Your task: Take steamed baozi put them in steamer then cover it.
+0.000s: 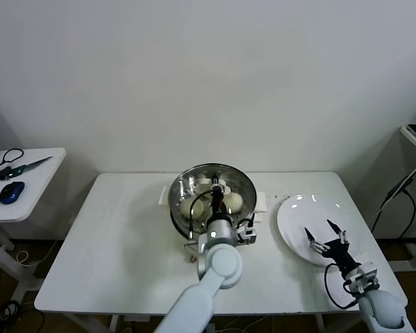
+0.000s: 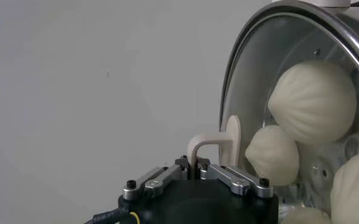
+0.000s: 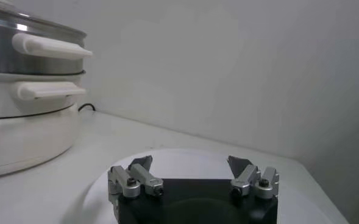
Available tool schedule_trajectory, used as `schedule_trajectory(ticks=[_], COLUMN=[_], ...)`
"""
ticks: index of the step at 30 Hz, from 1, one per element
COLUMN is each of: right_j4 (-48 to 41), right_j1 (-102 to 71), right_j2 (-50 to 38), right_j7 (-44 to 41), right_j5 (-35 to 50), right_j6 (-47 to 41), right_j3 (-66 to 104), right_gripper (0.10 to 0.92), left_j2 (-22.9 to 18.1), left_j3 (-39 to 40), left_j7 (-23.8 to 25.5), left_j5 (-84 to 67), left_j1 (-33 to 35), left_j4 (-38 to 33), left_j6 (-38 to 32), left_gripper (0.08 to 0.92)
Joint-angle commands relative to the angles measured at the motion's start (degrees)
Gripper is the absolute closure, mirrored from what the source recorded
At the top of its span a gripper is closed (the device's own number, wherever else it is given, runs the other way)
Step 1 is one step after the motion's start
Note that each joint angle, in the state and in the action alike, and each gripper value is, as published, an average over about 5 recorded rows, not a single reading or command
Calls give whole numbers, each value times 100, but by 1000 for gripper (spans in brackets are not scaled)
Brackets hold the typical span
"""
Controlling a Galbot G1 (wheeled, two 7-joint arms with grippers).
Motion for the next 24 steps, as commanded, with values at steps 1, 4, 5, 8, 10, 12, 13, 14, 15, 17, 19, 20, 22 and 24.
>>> schedule_trajectory(ticks=[1,4,5,8,10,12,13,14,15,17,19,20,22,24], right_j4=[-19,-25,-26,-26,-25,-23,-21,-17,-9,16,60,82,125,164], right_j1=[-8,-15,-16,-20,-23,-27,-28,-29,-31,-36,-45,-47,-51,-53], right_j2=[12,17,17,16,14,13,13,13,12,8,3,0,-5,-10], right_j7=[-20,-31,-34,-37,-37,-36,-34,-32,-28,-11,35,64,127,172], right_j5=[-12,-21,-24,-32,-43,-61,-67,-72,-76,-76,-83,-82,-78,-77], right_j6=[12,15,14,4,-12,-36,-51,-70,-96,-156,-255,-308,-421,-508], right_j3=[16,29,33,43,49,54,56,57,57,57,56,56,55,52], right_gripper=[203,203,203,203,203,203,203,203,203,203,203,203,203,203], left_j2=[-119,-103,-91,-19,44,108,143,177,217,300,397,444,539,639], left_j3=[-4,-9,-8,6,18,31,39,49,60,79,92,97,94,59], left_j7=[-85,21,69,176,233,293,321,347,367,403,433,462,526,592], left_j5=[-55,-59,-60,-96,-127,-146,-159,-172,-183,-209,-235,-248,-268,-280], left_j1=[-11,-1,3,6,16,46,67,93,127,196,277,315,407,516], left_j4=[91,67,44,-67,-176,-321,-402,-490,-591,-781,-1011,-1127,-1389,-1644], left_j6=[281,281,281,281,281,281,281,281,281,281,281,281,281,281], left_gripper=[846,846,846,846,832,800,772,746,720,660,599,573,512,460])
